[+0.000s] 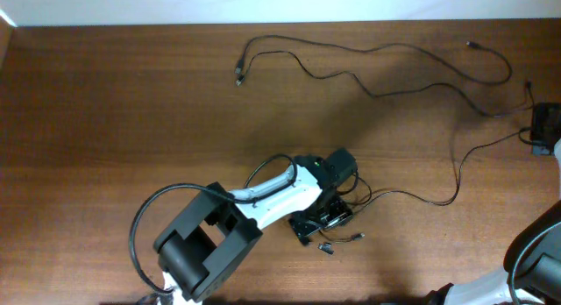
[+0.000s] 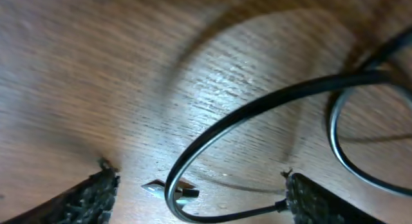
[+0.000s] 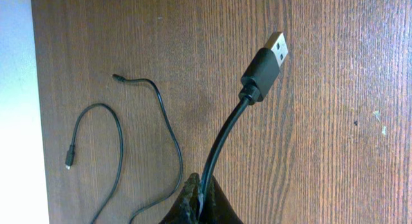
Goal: Untangle cables
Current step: 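Drag the left gripper's cable end up toward the back left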
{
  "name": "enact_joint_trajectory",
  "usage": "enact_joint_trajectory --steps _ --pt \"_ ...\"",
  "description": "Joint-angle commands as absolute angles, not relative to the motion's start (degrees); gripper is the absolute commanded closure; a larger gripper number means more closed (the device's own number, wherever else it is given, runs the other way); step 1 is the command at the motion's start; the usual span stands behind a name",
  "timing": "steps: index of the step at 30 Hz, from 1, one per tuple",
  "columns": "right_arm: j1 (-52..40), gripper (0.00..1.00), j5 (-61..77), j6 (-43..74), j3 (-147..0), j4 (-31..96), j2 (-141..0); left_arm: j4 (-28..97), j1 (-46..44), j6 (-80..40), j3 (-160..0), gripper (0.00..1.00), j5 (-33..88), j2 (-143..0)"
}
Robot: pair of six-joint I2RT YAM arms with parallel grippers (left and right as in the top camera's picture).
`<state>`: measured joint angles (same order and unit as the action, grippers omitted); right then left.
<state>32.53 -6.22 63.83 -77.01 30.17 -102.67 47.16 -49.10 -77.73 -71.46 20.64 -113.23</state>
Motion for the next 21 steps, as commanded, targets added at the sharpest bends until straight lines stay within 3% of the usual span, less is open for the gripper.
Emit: enact_joint_trajectory --steps 1,3,6,8,11,14,21 --pt "32.27 0.96 -7.18 62.33 -77.08 30.26 -101.58 47.20 -48.97 -79.50 -71.31 0.38 22.96 -113.67" --pt "32.27 0.96 -7.18 62.30 -77.06 30.33 -101.58 47.20 -48.97 -79.50 -71.31 0.58 22.90 -113.67" --pt "32.27 0.96 -7.18 62.30 -77.06 30.74 -101.58 47.16 -48.95 -79.53 -71.31 0.75 21.80 -113.67" --pt "32.27 0.96 -7.20 62.30 -77.06 30.87 -101.58 46.94 -48.66 -79.48 -71.31 0.97 20.99 -113.67" --pt "32.27 0.96 -7.25 62.30 -77.06 30.87 -101.58 46.98 -47.40 -79.40 -71.31 1.00 18.55 -113.67" --pt "32.27 0.96 -9.13 62.33 -77.06 30.85 -101.58 47.72 -42.17 -68.95 -71.96 1.00 20.03 -113.43" --pt "32.27 0.96 -15.99 62.35 -77.06 30.68 -101.65 49.28 -20.45 -66.32 -72.38 1.00 17.10 -112.05"
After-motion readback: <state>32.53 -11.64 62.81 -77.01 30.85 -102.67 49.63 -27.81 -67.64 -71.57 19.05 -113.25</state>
